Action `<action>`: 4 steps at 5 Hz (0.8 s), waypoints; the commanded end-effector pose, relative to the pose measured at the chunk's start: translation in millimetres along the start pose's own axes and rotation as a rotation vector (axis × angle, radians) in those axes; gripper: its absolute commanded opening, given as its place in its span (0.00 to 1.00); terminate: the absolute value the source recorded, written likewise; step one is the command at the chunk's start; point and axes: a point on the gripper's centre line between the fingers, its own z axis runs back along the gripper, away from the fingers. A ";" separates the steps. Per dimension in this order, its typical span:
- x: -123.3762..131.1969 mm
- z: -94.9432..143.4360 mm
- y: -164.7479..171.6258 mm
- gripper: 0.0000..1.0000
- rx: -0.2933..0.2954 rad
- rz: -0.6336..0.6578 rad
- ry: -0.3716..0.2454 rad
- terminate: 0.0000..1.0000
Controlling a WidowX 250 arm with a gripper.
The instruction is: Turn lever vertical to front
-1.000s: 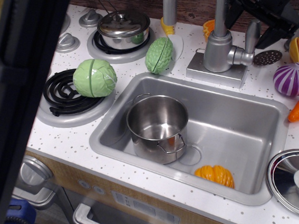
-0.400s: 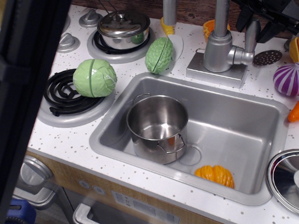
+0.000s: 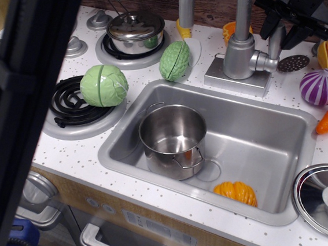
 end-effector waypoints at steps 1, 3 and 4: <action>-11.5 29.5 -7.0 0.00 -0.015 0.055 0.062 0.00; -24.9 5.0 -0.9 0.00 -0.108 0.054 0.108 0.00; -34.6 -1.2 0.0 0.00 -0.129 0.054 0.125 0.00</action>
